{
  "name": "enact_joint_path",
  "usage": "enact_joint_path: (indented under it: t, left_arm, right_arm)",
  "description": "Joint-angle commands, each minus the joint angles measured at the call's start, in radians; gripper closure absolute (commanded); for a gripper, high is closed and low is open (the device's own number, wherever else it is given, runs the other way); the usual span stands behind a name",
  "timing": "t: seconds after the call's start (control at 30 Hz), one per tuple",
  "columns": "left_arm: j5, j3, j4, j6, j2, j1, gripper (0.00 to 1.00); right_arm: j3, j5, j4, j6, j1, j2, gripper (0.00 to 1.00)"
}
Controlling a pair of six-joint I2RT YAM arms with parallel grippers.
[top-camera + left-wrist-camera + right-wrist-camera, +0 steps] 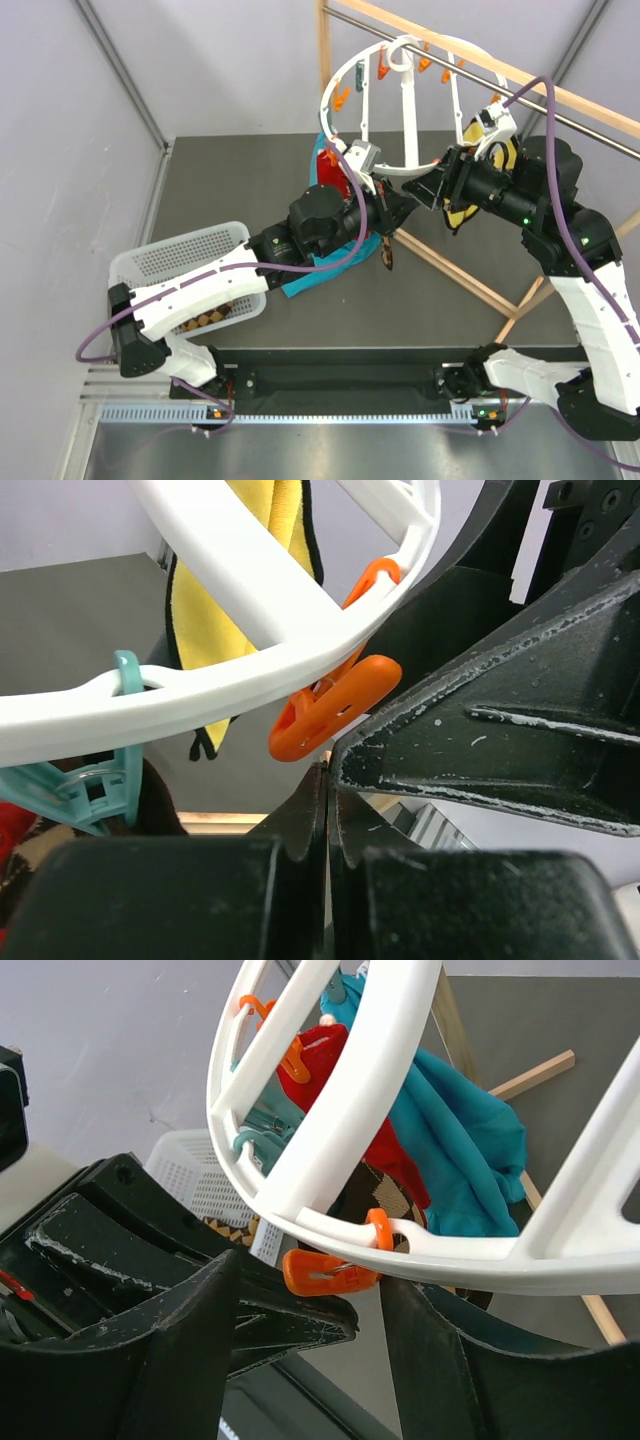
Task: Clip the socks to the hanger
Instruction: Open the clamp at the hanger.
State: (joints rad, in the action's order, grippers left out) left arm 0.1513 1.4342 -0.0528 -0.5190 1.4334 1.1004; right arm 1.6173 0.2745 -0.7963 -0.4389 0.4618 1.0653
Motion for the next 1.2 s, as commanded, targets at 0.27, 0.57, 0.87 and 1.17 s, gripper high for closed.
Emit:
enact_joint_path:
  t: [0.27,0.57,0.87,1.17]
  left_arm:
    - [0.002,-0.006,-0.033,0.0,-0.033,-0.002,1.0]
    - [-0.019,-0.063,0.085,0.011,-0.132,-0.004,1.0]
    - [0.385,-0.305,0.477,-0.05,-0.425,-0.007,0.58]
    - [0.792,-0.328,1.199,-0.395,-0.331,-0.114,0.48]
  right_arm:
    - [-0.014,-0.017,0.1,0.068,0.003,-0.016,0.54]
    - [-0.01,-0.024,0.091,0.068,0.003,0.004,1.0]
    - [-0.026,-0.043,0.074,0.075,0.003,-0.01,1.0]
    - [-0.071,-0.038,0.092,0.072,0.003,-0.022,1.0]
